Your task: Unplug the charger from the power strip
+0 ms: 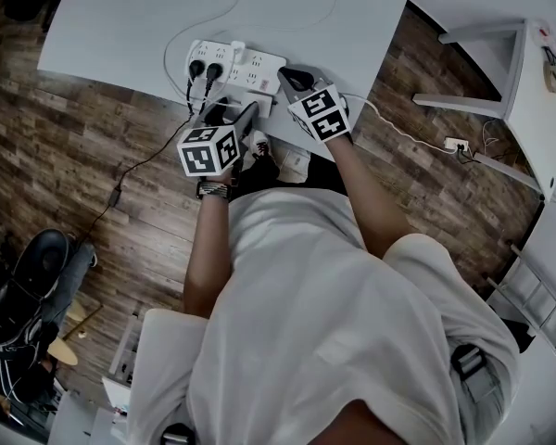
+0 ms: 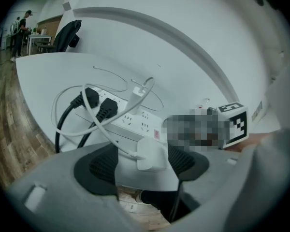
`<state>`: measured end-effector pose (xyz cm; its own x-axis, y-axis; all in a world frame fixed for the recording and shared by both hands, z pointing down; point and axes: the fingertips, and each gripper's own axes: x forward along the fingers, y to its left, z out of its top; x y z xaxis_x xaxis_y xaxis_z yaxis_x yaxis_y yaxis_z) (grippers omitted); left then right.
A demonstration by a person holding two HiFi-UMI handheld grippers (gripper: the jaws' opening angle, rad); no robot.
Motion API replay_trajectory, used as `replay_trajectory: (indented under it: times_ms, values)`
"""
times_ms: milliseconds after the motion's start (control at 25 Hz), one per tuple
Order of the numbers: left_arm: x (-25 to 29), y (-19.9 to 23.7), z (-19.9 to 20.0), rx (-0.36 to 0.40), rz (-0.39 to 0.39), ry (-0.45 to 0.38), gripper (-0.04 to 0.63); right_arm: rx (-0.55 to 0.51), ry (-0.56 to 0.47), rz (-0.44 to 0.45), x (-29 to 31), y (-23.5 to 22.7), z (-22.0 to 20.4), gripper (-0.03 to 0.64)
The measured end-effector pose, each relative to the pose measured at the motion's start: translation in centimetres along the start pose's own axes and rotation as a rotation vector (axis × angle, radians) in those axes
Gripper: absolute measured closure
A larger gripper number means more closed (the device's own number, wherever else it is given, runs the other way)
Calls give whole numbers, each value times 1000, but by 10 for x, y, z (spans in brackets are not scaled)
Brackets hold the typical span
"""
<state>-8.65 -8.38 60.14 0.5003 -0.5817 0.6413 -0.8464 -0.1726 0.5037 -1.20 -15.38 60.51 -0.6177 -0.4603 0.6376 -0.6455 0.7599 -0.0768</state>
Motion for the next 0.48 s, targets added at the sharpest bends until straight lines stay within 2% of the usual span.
replay_trajectory:
  times_ms: [200,360,480]
  values:
    - [-26,23,11,-6,26,-80,268,21,-84,-68,-17,0,22,614]
    - [-45,30,17,63,54,-86,283,32,-162,-92,-36,5,48,614]
    - [-69,32,32,169,117,-136,439,17,-219,-110,-54,9,70,614]
